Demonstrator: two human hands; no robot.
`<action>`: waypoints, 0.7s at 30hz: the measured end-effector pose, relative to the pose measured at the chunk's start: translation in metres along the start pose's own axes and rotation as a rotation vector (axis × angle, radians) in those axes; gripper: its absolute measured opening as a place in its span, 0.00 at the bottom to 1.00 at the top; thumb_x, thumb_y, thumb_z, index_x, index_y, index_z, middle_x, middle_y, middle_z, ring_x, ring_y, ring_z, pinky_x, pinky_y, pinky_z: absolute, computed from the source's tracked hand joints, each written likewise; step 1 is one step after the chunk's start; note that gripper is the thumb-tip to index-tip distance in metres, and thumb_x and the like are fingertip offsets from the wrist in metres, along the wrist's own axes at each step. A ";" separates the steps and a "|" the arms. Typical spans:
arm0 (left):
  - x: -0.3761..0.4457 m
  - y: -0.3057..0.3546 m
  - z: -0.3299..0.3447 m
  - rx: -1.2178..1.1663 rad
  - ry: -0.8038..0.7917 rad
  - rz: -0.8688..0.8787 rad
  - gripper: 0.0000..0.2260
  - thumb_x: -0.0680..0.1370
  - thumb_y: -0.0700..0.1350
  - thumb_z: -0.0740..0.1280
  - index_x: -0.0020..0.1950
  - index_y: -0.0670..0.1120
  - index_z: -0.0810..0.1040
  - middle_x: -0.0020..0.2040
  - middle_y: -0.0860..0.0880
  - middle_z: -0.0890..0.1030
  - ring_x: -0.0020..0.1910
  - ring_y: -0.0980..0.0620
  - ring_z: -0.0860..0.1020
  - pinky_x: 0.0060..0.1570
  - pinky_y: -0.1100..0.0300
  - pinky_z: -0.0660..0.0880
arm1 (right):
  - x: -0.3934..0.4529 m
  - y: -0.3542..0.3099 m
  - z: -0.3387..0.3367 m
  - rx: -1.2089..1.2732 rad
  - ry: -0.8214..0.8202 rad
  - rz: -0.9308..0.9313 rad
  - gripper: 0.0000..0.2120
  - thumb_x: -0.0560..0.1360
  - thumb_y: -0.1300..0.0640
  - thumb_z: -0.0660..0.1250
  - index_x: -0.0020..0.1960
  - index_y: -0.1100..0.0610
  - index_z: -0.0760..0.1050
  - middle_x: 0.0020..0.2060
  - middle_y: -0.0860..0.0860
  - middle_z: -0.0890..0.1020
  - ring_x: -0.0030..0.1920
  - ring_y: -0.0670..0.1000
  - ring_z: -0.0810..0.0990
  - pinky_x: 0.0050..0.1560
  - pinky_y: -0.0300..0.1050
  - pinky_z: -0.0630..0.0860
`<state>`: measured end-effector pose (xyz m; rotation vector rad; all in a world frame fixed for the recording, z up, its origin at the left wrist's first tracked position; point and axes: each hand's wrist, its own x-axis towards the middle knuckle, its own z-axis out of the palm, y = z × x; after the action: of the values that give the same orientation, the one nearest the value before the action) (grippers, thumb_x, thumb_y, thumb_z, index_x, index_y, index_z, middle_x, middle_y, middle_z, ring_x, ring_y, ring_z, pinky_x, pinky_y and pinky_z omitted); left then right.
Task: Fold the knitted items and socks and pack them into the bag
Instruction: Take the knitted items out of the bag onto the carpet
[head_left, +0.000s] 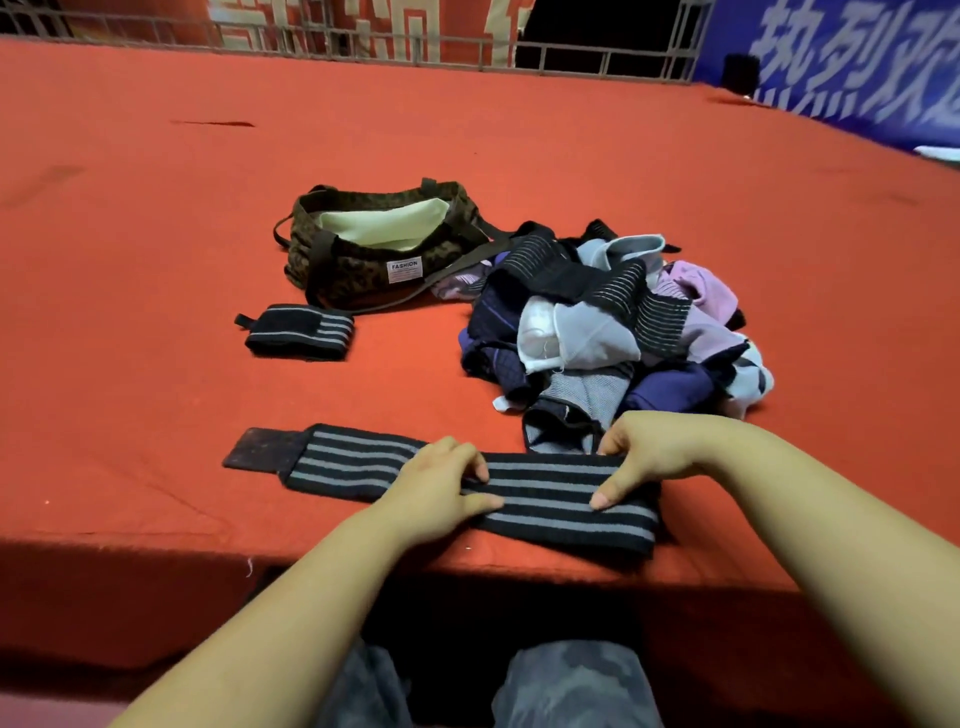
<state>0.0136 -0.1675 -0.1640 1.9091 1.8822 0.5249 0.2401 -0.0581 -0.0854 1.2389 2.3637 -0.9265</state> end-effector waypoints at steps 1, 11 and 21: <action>0.000 0.000 0.001 -0.011 0.013 -0.004 0.14 0.72 0.54 0.72 0.50 0.48 0.75 0.49 0.51 0.72 0.54 0.51 0.72 0.57 0.62 0.64 | -0.004 0.010 -0.003 0.008 0.016 0.022 0.15 0.63 0.46 0.78 0.36 0.57 0.79 0.30 0.46 0.78 0.32 0.45 0.73 0.38 0.42 0.71; 0.015 0.033 -0.006 0.212 -0.094 -0.226 0.12 0.72 0.53 0.71 0.47 0.54 0.69 0.49 0.52 0.70 0.57 0.48 0.71 0.59 0.56 0.68 | -0.037 0.085 -0.015 0.083 0.063 0.209 0.10 0.65 0.52 0.78 0.34 0.54 0.79 0.28 0.51 0.79 0.30 0.50 0.74 0.34 0.44 0.74; 0.018 0.155 0.041 -0.558 -0.251 -0.011 0.30 0.64 0.62 0.75 0.61 0.53 0.70 0.55 0.56 0.78 0.45 0.57 0.77 0.52 0.62 0.74 | -0.045 0.063 -0.008 0.537 0.245 0.082 0.06 0.73 0.65 0.66 0.39 0.56 0.76 0.32 0.56 0.77 0.22 0.44 0.73 0.22 0.34 0.65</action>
<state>0.1670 -0.1512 -0.1166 1.5124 1.3988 0.6851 0.3181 -0.0539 -0.0799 1.7150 2.2910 -1.5246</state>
